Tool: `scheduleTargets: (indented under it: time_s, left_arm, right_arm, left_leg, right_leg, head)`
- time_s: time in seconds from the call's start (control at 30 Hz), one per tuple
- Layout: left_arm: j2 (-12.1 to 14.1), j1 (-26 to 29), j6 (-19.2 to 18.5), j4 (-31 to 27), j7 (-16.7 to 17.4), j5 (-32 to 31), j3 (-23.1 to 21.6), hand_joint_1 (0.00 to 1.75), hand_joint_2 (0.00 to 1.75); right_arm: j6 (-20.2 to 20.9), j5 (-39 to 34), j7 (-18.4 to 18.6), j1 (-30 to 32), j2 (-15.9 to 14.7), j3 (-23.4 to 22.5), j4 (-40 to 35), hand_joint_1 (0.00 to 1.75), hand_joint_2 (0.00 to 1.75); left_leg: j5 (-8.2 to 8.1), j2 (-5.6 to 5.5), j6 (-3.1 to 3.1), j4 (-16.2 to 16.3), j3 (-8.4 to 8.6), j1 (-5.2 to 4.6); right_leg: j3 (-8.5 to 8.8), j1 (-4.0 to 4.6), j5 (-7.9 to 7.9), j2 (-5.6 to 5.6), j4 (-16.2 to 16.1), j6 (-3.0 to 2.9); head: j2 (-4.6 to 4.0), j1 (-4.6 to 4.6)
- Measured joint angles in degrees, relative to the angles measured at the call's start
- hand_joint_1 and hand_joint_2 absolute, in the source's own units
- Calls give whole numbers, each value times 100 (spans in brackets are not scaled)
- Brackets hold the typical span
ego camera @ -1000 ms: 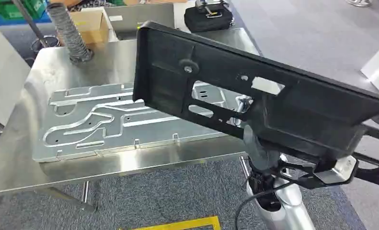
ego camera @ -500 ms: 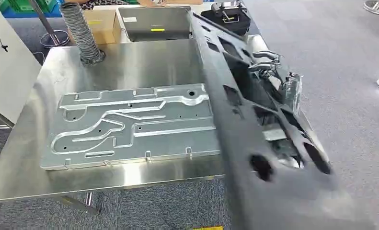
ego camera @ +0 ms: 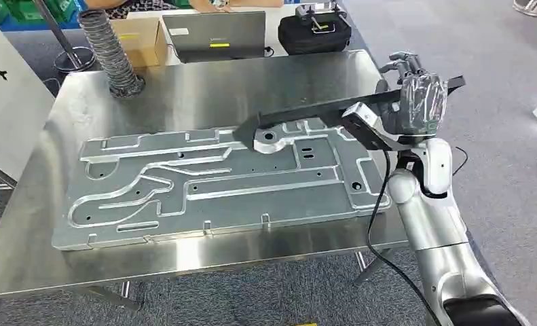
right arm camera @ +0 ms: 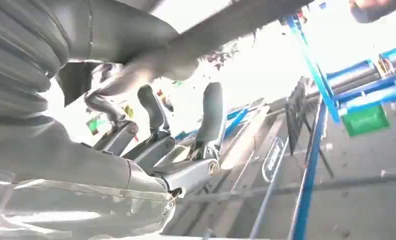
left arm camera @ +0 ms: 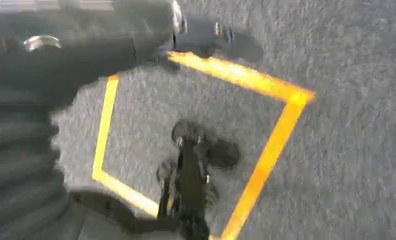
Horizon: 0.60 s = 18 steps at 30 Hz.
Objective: Take the parts from the cabinet and place them on the table.
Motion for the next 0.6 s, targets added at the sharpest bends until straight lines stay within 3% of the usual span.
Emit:
scheduleTargets:
  time_s: [0.1,0.17,0.23,0.27,0.3,0.33,0.4,0.43,0.47,0.5,0.6]
  left_arm:
    - [-2,28,-4,0,-20,-7,-4,0,175]
    - [-2,1,-15,0,-39,-13,-9,0,175]
    - [0,-13,-22,0,-66,-33,-13,0,175]
    - [0,-14,-22,0,-81,-44,-13,0,175]
    - [0,-12,-22,0,-94,-46,-13,0,175]
    - [0,-13,-22,0,-100,-46,-13,0,175]
    - [-4,-16,-26,0,-111,-50,-13,0,175]
    - [-7,-19,-31,0,-118,-55,-13,0,175]
    - [-22,-29,-37,0,-131,-61,-13,0,175]
    - [-28,-43,-48,0,-153,-59,-13,0,175]
    - [-31,-32,-70,0,-225,-72,-13,0,175]
  right_arm:
    - [2,292,51,-189,2,83,513,175,175]
    - [-28,449,77,-375,2,155,876,175,175]
    - [-217,689,121,-592,18,300,1414,175,175]
    - [-297,786,138,-676,44,376,1683,175,175]
    - [-365,879,173,-746,83,454,1943,175,175]
    - [-408,968,232,-808,137,526,2175,175,175]
    - [-437,1085,289,-966,238,654,2544,175,175]
    - [-444,1107,293,-1021,267,689,2646,175,175]
    - [-463,1146,337,-1116,324,748,2804,175,175]
    - [-509,1192,365,-1234,381,796,2987,175,175]
    - [-489,1270,523,-1394,542,925,3472,175,175]
  left_leg:
    - [112,-10,112,-27,-13,0]
    - [148,-9,176,-77,10,11]
    - [144,-10,215,-75,5,-3]
    - [141,-10,222,-72,4,-16]
    - [139,-11,226,-69,7,-26]
    - [135,-17,232,-67,14,-36]
    - [126,-27,228,-49,24,-55]
    - [119,-28,221,-44,27,-58]
    - [114,-35,214,-39,18,-61]
    - [108,-40,184,-1,-25,-112]
    - [131,-40,103,-36,-17,-75]
  right_leg:
    - [14,-5,9,-6,-29,120]
    - [-97,-29,-201,-13,231,159]
    - [-540,-16,-643,-7,1160,178]
    - [-756,-16,-776,-7,1592,183]
    - [-862,-16,-773,-8,1782,181]
    - [-829,-16,-634,-8,1681,168]
    - [-452,-1,-160,-7,861,102]
    - [-300,6,-11,-7,546,72]
    - [-115,31,54,-8,110,14]
    - [-77,51,45,-15,7,11]
    - [-94,81,51,-3,24,-45]
  head:
    - [-2,0]
    - [-2,2]
    - [0,2]
    - [-2,2]
    - [-2,2]
    - [-2,2]
    - [0,2]
    - [-2,2]
    - [0,2]
    - [0,2]
    - [0,0]
